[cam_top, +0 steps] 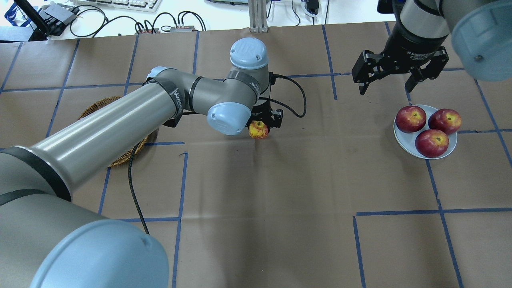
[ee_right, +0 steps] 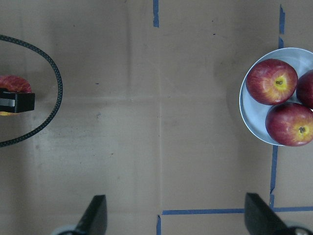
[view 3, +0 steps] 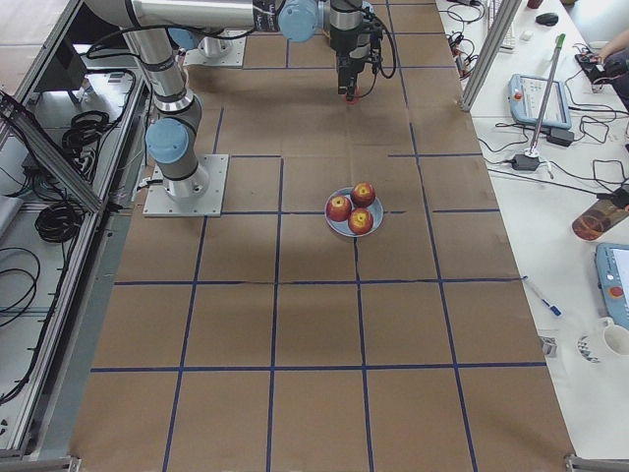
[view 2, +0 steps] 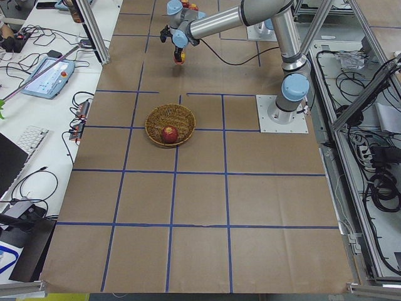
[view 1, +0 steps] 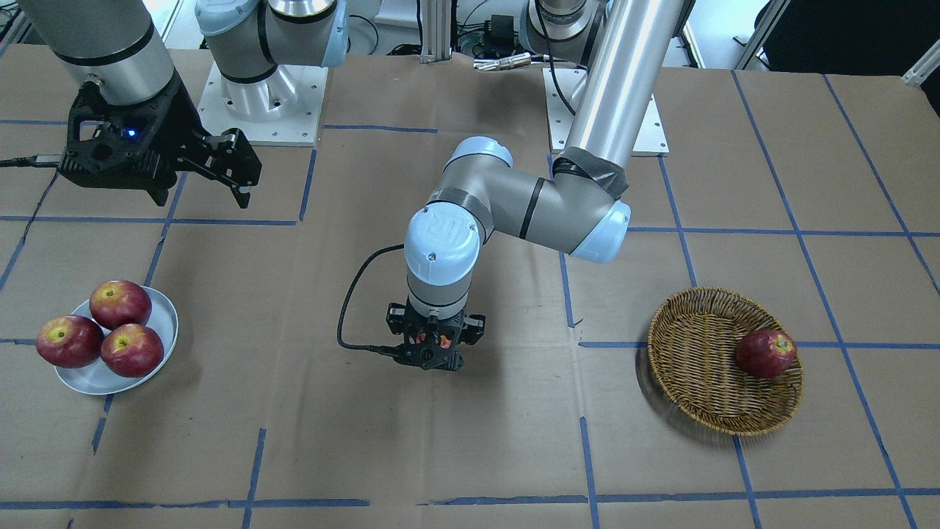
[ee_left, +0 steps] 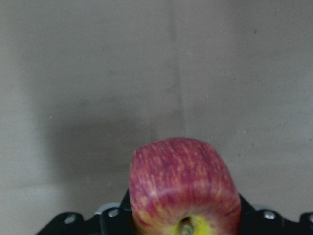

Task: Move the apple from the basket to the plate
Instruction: 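Carry the apple with the left gripper to the table center, then set the apple down on the table and open the left gripper, then reach the right gripper to the apple and grasp it while the left arm rests, then carry the apple with the right gripper onto the white plate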

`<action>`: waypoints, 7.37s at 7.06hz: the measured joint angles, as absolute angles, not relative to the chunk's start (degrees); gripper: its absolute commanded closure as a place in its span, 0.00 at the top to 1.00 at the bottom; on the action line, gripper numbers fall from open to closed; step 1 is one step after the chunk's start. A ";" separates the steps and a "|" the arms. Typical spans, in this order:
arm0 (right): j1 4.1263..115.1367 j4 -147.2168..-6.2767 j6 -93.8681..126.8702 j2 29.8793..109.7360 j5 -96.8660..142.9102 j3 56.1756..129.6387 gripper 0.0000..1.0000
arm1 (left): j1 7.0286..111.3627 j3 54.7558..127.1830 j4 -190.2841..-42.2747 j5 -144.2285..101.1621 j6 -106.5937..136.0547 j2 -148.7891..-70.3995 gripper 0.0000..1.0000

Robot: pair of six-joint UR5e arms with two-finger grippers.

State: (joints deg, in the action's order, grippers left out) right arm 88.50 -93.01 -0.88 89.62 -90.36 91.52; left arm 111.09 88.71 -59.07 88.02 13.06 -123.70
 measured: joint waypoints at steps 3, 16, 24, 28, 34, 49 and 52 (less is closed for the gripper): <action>88.45 -92.92 -0.96 89.45 -90.33 91.50 1.00 | 111.49 88.43 -59.06 88.01 13.03 -124.79 0.90; 92.32 -97.85 5.05 86.86 -89.81 90.71 1.00 | 95.90 85.08 -98.02 88.42 -2.31 -89.03 0.98; 112.43 -116.11 28.51 65.98 -92.61 86.44 1.00 | 92.65 89.97 -97.98 88.33 -8.59 -85.85 0.98; 112.70 -125.81 28.01 59.29 -92.96 90.43 1.00 | 91.03 91.28 -94.92 88.33 -10.70 -85.30 0.98; 112.58 -134.12 28.27 56.23 -92.80 93.89 0.56 | 90.56 91.40 -94.47 88.42 -11.94 -85.26 0.98; 66.81 -117.95 -32.65 75.85 -91.77 102.06 0.57 | 90.67 91.49 -94.42 88.41 -11.83 -85.34 0.99; 65.71 -124.19 -34.47 73.54 -91.93 104.90 0.57 | 90.63 91.47 -94.42 88.42 -11.87 -85.34 0.98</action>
State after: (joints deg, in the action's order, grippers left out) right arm 65.71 -124.19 -34.47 73.54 -91.93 104.90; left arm 90.63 91.47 -94.42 88.42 -11.87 -85.34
